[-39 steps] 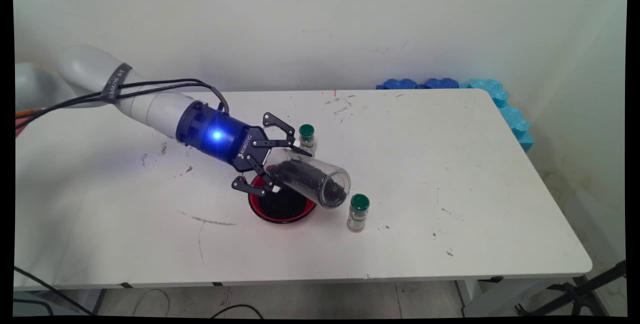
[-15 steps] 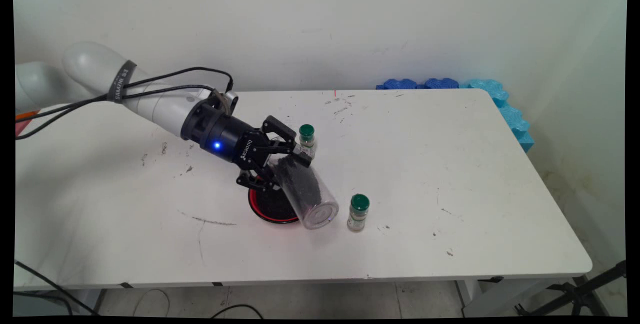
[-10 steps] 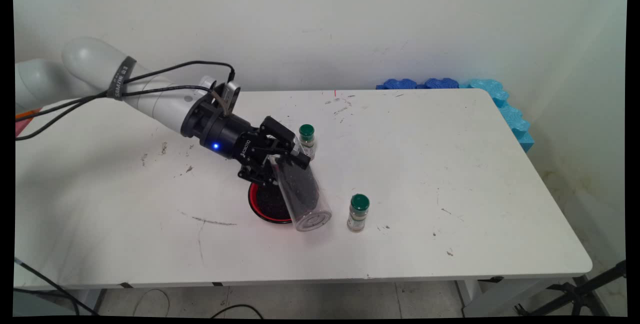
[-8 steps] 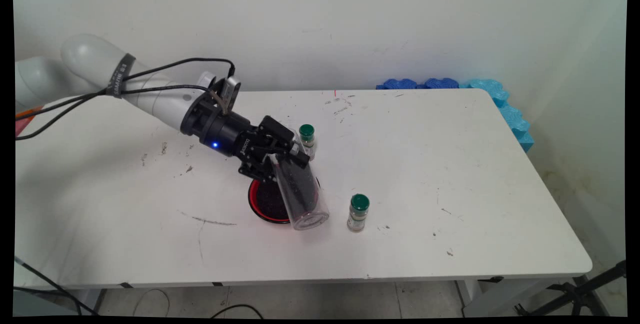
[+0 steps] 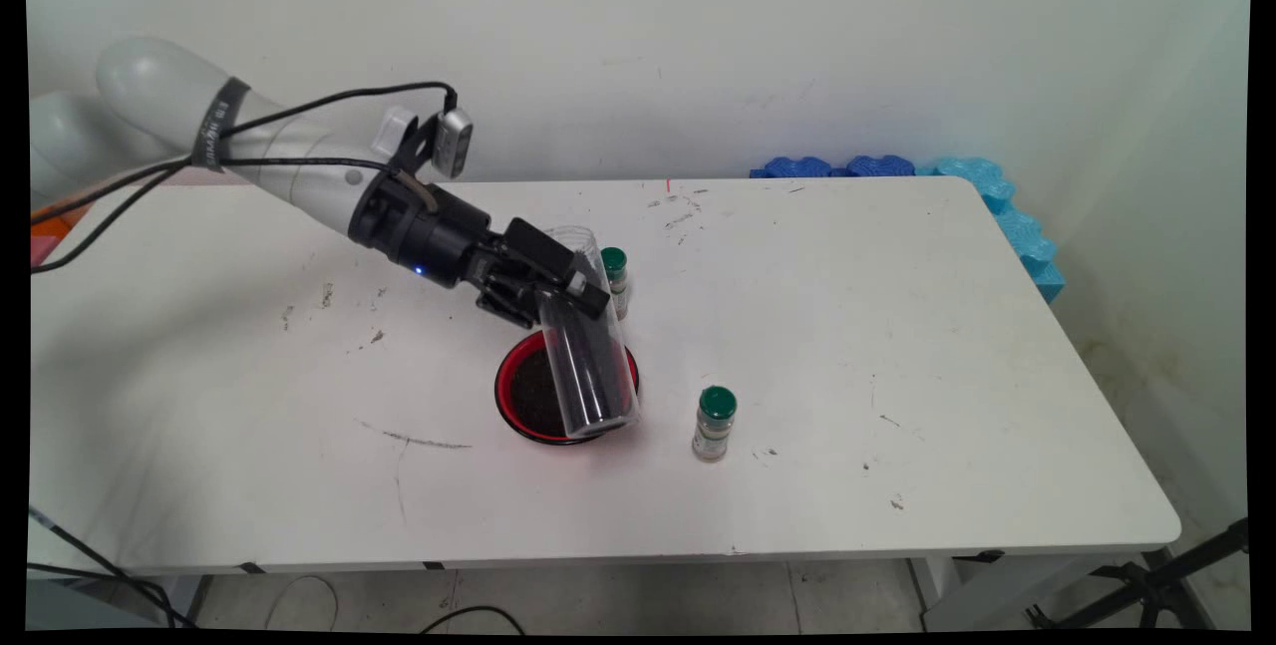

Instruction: Pour the black seasoning powder in the red bowl, then place the picked object on the table

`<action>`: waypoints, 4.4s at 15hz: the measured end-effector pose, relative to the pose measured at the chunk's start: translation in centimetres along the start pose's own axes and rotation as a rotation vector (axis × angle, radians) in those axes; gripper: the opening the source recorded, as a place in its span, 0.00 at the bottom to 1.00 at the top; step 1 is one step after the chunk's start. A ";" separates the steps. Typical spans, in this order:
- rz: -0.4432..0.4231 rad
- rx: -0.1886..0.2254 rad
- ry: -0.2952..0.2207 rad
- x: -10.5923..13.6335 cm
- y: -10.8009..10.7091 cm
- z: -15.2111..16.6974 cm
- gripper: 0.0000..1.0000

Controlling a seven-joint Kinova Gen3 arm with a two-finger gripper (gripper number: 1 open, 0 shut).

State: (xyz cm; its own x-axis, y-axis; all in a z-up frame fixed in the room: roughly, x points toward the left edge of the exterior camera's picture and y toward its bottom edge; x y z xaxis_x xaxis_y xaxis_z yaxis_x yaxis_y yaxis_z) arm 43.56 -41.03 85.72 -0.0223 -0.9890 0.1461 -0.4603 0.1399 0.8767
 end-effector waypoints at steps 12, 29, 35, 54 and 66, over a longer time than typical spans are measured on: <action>0.518 0.043 0.066 1.3 4.1 -3.1 0.00; 1.121 0.230 0.149 5.1 8.6 -6.2 0.00; 1.307 0.330 0.131 6.1 8.9 -7.1 0.00; 1.242 0.472 0.138 5.5 3.5 -8.1 0.00; 1.107 0.478 0.185 3.7 -4.1 -4.8 0.00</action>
State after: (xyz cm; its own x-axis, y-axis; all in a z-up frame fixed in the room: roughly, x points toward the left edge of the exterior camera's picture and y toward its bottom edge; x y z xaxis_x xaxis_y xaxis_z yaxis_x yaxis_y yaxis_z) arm 49.63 -45.05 84.91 -0.5006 -0.3196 0.8045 -0.5542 0.8323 -0.0142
